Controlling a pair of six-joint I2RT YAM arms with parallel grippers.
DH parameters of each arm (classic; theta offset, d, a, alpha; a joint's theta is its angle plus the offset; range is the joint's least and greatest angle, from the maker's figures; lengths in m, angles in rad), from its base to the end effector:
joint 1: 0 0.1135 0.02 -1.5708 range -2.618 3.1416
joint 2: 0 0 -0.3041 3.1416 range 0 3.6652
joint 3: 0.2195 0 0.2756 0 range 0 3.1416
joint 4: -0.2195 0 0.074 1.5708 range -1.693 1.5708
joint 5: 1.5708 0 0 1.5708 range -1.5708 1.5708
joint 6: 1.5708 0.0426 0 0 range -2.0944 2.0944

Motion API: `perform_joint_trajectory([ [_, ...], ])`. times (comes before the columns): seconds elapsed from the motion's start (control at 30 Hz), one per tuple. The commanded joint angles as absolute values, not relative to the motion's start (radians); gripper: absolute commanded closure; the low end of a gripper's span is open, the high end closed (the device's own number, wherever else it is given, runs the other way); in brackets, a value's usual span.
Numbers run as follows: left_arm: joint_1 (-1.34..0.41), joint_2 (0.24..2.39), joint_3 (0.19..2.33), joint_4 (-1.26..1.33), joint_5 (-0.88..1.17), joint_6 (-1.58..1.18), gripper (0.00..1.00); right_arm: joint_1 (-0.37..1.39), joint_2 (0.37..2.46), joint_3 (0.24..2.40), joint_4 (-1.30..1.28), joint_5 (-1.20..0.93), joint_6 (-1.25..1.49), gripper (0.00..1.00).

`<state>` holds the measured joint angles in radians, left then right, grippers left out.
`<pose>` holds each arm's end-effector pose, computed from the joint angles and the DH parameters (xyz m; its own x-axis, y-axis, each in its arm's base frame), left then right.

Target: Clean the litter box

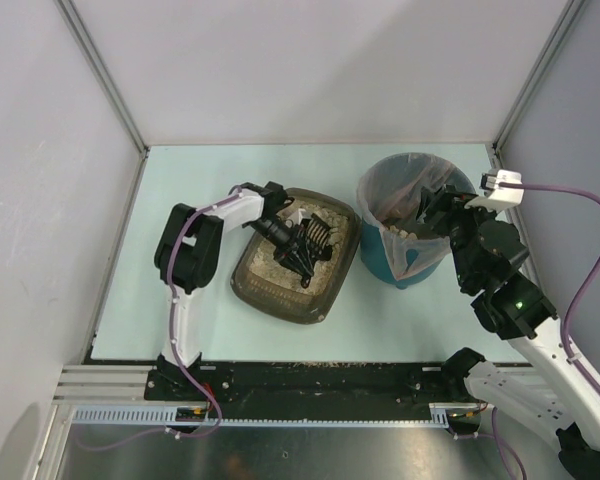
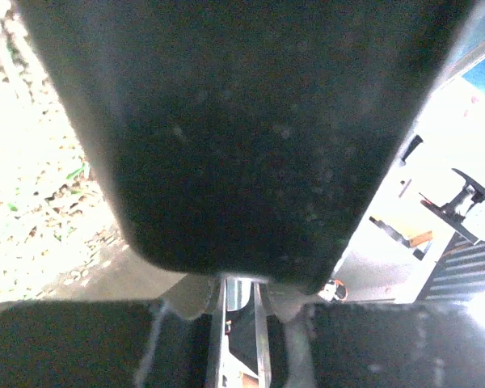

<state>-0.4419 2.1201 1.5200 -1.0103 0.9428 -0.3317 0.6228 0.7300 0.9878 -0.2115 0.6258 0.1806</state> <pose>0.3746 -0.2154 0.1715 -0.9264 0.2266 0.3007 -0.0840 0.6542 -0.7516 0.1336 0.0652 0.4479 0.0374 0.2061 -0.9778 -0.0043 0.9785 0.2061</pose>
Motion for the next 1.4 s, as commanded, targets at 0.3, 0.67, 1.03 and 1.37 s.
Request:
perform_joint_trajectory([
  [0.3,-0.468,2.188,1.531,-1.005,1.052,-0.229,1.00,0.621,0.724,1.002,-0.176,0.649,0.173,0.21],
  [0.67,-0.403,2.042,1.421,-0.963,1.095,-0.250,1.00,0.623,0.715,1.003,-0.193,0.654,0.189,0.21],
  [1.03,-0.365,1.819,1.234,-0.881,1.123,-0.313,1.00,0.623,0.718,1.002,-0.196,0.647,0.206,0.21],
  [1.37,-0.287,1.678,1.035,-0.723,1.126,-0.448,1.00,0.624,0.733,1.003,-0.178,0.638,0.199,0.22],
])
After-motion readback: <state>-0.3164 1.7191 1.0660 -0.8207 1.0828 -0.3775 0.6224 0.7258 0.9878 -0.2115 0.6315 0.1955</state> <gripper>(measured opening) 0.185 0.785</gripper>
